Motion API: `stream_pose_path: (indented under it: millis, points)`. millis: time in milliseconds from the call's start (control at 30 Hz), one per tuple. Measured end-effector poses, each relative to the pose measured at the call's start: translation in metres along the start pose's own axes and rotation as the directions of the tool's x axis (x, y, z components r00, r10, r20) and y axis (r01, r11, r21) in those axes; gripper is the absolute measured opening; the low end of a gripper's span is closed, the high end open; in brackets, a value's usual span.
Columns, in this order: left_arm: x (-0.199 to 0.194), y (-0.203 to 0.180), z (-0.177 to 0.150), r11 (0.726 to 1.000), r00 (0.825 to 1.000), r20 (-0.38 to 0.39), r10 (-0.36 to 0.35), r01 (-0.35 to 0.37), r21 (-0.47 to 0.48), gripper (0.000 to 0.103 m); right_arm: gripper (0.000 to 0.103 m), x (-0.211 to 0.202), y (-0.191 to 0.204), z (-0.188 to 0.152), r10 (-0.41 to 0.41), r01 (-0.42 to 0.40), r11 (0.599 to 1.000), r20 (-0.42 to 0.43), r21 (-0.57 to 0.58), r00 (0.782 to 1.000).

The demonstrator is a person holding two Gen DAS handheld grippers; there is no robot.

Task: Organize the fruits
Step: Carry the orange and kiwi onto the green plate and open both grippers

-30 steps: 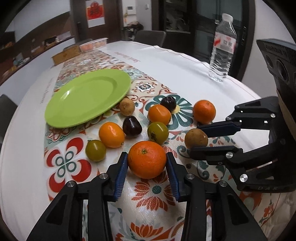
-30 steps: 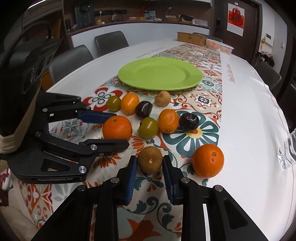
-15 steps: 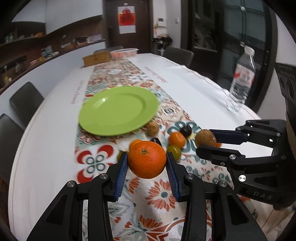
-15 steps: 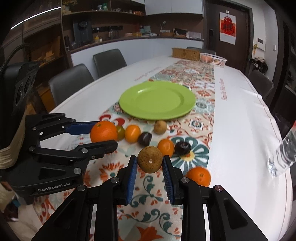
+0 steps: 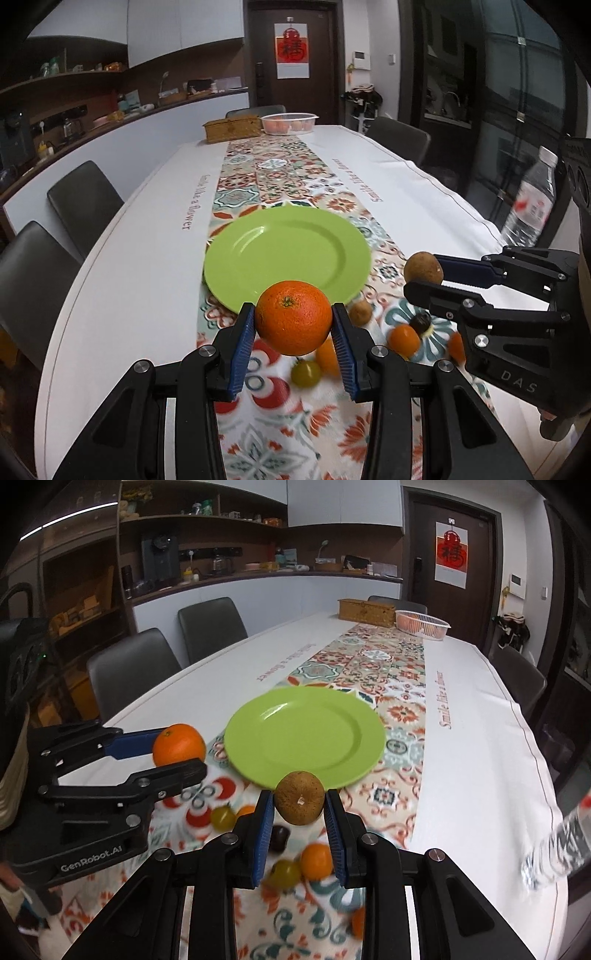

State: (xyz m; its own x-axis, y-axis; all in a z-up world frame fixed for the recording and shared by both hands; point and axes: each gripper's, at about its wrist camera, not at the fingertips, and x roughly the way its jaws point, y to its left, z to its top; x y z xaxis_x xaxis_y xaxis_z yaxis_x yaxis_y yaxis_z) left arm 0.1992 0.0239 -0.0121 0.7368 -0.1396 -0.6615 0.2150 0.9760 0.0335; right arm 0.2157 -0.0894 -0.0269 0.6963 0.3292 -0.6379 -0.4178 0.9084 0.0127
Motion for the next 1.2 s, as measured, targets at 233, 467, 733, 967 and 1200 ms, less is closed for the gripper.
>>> stream_pose_path:
  millis: [233,467,733,967,1200]
  points:
    - [0.022,0.018,0.025,1.000,1.000,-0.019,0.006,-0.007,-0.023,0.040,0.029,0.027,-0.009,0.033,-0.002,0.002,1.000,-0.024,0.002,1.000]
    - [0.055,0.032,0.039,0.999,0.997,-0.081,-0.015,0.012,-0.034,0.040,0.029,0.066,-0.017,0.056,-0.002,0.000,1.000,-0.102,-0.017,0.995]
    - [0.094,0.045,0.044,0.995,0.985,-0.159,-0.063,0.050,-0.082,0.040,0.029,0.109,-0.023,0.060,0.025,-0.028,1.000,-0.213,-0.008,0.977]
    - [0.112,0.047,0.043,0.994,0.978,-0.193,-0.076,0.059,-0.094,0.040,0.029,0.127,-0.027,0.058,0.051,-0.047,0.999,-0.253,0.021,0.966]
    - [0.108,0.049,0.045,0.994,0.982,-0.179,-0.061,0.043,-0.105,0.053,0.036,0.131,-0.031,0.059,0.044,-0.038,0.999,-0.257,0.028,0.965]
